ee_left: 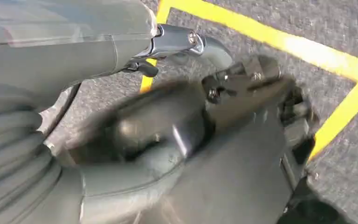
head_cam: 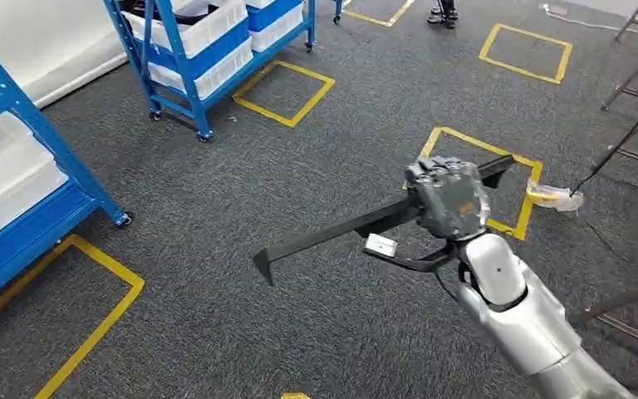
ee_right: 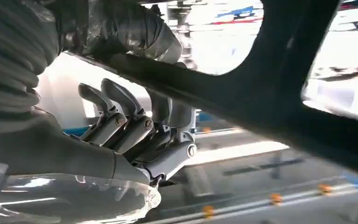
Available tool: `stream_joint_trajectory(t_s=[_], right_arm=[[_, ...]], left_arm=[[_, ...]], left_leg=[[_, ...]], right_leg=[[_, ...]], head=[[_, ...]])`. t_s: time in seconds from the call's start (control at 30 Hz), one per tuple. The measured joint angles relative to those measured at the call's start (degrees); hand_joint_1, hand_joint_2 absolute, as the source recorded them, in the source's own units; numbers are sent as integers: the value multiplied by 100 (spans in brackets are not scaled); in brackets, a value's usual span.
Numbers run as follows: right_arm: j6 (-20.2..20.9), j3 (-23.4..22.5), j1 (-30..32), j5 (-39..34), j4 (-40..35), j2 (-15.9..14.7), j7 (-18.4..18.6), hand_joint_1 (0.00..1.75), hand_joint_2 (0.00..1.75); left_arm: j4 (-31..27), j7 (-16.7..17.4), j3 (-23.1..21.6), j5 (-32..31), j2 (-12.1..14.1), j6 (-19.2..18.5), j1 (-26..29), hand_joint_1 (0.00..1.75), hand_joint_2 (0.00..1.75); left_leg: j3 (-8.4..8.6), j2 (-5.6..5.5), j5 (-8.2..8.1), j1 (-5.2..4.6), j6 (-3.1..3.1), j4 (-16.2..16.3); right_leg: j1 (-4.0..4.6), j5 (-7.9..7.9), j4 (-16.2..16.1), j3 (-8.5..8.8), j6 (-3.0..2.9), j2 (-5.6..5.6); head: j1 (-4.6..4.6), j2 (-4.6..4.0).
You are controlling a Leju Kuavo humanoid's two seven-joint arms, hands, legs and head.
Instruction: Take the parts from the cabinet and place them on the table.
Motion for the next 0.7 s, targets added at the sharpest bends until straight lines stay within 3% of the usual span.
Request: stream_joint_trajectory(t_s=[0.07,0.1,0.13,0.17,0.2,0.27,0.3,0.33,0.4,0.43,0.47,0.53,0.6,0.63,0.67,0.7], right_arm=[[9,-386,331,-24,-207,-98,-168,175,175],[29,-490,417,-22,-283,-126,-222,175,175],[59,-562,482,-11,-347,-146,-255,175,175],[98,-606,478,11,-388,-157,-299,175,175],[125,-624,481,20,-406,-157,-329,175,175],[151,-635,484,20,-415,-157,-336,175,175],[166,-635,485,20,-417,-157,-347,175,175],[179,-635,484,22,-419,-157,-351,175,175],[195,-641,469,31,-426,-157,-354,175,175],[212,-646,450,42,-432,-157,-354,175,175],[232,-646,411,53,-432,-157,-351,175,175],[282,-648,361,75,-432,-164,-349,175,175],[293,-652,360,75,-434,-179,-354,175,175],[295,-655,371,75,-434,-196,-354,175,175],[297,-659,328,75,-434,-210,-351,175,175],[299,-657,278,75,-434,-209,-349,175,175]], left_arm=[[0,13,-17,0,-20,6,-20,0,175],[0,13,-22,4,-28,6,-37,0,175],[0,32,-26,4,-33,-5,-47,0,175],[0,44,-28,20,-66,-9,-45,0,175],[0,52,-28,31,-76,-5,-47,0,175],[0,72,-26,59,-83,-16,-66,0,175],[0,72,-26,70,-85,-18,-75,0,175],[0,83,-26,70,-92,-18,-87,0,175],[0,112,-26,70,-107,-18,-93,0,175],[0,122,-26,72,-112,-20,-87,0,175],[2,142,-26,81,-114,-20,-62,0,175],[2,140,-26,92,-133,-29,-76,0,175],[2,142,-26,98,-140,-31,-89,0,175],[2,142,-26,103,-158,-33,-92,0,175],[2,142,-26,105,-164,-33,-85,0,175],[2,142,-26,107,-166,-33,-74,0,175]], left_leg=[[41,165,-25,-2,-36,-20],[57,210,-59,-17,-72,-10],[37,-9,-160,15,-107,83],[-67,-228,-378,29,-112,364],[-235,-340,-617,32,-117,767],[-638,-409,-981,30,-124,1666],[-698,-412,-948,30,-117,1790],[-622,-417,-788,30,-100,1637],[-202,-512,-278,30,-51,778],[24,-765,-45,31,-12,279],[74,-1104,-96,46,29,113],[87,-999,-84,14,35,45],[102,-849,-12,17,105,-27],[129,-738,51,53,147,-110],[140,-680,72,47,183,-159],[130,-574,84,31,202,-162]], right_leg=[[-3,11,5,-31,-25,159],[-56,36,-29,-23,-70,237],[-76,52,-43,-17,-98,290],[-86,63,-44,-29,-150,369],[-86,71,-44,-36,-166,443],[-70,84,-36,-59,-185,606],[-66,89,-29,-66,-185,689],[-66,94,-20,-66,-180,774],[-64,100,1,-59,-168,927],[-75,103,13,-69,-160,993],[-55,119,42,-107,-119,1058],[-110,177,25,-189,-27,1205],[-116,252,-36,-215,84,1370],[-137,198,24,-232,66,1146],[-87,65,171,-311,75,820],[-83,-183,559,-503,104,585]], head=[[-4,0],[-9,0],[-4,0],[-7,0],[-7,0],[-7,0],[-7,0],[-4,0],[-7,0],[-4,0],[0,0],[-2,0],[-4,0],[-2,0],[22,0],[15,0]])
